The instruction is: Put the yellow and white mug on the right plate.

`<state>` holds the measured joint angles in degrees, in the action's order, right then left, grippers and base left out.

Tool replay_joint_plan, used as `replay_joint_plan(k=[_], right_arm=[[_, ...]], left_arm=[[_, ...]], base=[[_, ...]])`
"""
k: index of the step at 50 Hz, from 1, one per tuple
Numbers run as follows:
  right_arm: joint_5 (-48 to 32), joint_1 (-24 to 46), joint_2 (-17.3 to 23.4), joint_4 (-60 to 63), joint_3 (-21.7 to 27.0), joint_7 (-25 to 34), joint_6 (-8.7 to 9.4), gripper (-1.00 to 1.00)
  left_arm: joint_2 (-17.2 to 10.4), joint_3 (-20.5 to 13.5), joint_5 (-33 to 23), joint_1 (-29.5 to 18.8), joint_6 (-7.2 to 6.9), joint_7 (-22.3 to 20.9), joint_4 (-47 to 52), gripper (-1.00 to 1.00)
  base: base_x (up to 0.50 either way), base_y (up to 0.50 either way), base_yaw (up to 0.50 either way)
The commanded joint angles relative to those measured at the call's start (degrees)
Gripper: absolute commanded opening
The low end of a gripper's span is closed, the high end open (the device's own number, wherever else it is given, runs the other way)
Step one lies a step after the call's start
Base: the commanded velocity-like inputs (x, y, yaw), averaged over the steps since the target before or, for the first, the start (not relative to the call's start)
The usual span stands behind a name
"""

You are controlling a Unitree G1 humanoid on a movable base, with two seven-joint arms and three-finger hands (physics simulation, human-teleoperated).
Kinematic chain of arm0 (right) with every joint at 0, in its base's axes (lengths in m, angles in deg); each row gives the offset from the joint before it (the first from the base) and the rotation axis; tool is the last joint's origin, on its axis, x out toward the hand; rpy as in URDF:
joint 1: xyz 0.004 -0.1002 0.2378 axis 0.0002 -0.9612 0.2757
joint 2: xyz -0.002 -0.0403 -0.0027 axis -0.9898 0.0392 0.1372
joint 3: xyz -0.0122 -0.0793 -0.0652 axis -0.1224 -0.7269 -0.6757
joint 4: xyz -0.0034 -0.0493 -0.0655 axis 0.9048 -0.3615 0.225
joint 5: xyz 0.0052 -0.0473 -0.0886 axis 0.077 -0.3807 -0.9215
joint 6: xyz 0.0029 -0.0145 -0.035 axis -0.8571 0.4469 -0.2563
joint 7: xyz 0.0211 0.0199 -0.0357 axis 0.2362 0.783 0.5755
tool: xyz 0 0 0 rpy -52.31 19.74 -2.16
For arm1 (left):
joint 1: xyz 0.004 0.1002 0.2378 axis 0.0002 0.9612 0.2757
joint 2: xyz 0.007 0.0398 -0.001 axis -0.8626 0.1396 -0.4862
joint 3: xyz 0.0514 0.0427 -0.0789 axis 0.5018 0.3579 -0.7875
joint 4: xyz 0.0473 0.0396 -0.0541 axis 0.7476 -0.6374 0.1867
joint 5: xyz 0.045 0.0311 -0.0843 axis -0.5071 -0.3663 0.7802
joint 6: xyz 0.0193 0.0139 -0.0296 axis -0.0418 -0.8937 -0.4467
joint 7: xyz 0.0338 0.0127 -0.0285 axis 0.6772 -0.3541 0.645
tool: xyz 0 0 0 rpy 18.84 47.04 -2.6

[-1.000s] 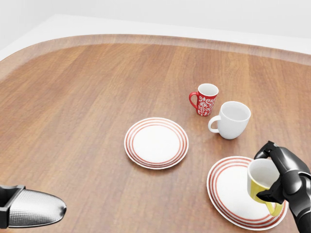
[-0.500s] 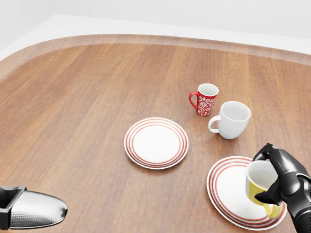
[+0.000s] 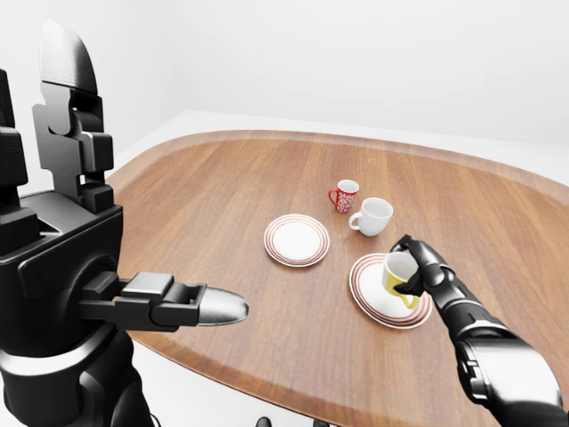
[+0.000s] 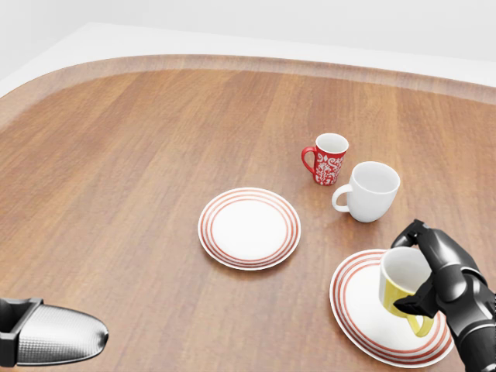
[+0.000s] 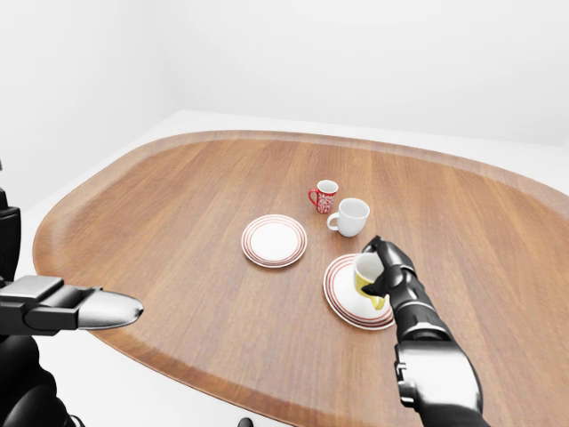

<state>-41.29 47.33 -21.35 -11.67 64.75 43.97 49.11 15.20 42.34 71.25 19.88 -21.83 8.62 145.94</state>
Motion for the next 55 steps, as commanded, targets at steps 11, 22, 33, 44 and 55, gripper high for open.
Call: replay_joint_plan(k=[11, 22, 33, 44, 55], right_arm=[[-0.8, 2.1, -1.4, -0.7, 0.1, -0.9, 0.0, -1.0], [-1.0, 2.6, -1.9, -1.1, 0.0, -1.1, 0.0, -1.0], [-1.3, 2.9, -2.3, -1.2, 0.0, -1.2, 0.0, -1.0], [-1.3, 3.4, -2.6, -1.3, 0.1, -1.2, 0.0, -1.0], [-1.5, 3.3, -2.7, -1.5, 0.1, -1.4, 0.0, -1.0]], left_arm=[[0.0, 0.1, -0.2, 0.0, 0.0, -0.1, 0.0, 1.0], [0.1, 0.3, -0.3, 0.0, 0.0, -0.1, 0.2, 1.0], [0.1, 0.1, -0.2, -0.1, 0.0, -0.1, 0.3, 1.0], [0.1, 0.2, -0.2, 0.1, 0.0, -0.1, 0.3, 1.0], [0.1, 0.2, -0.2, 0.2, 0.0, -0.2, 0.5, 1.0]], base=[[0.0, 0.0, 0.0], [0.0, 0.0, 0.0], [0.0, 0.0, 0.0], [0.0, 0.0, 0.0], [0.0, 0.0, 0.0]])
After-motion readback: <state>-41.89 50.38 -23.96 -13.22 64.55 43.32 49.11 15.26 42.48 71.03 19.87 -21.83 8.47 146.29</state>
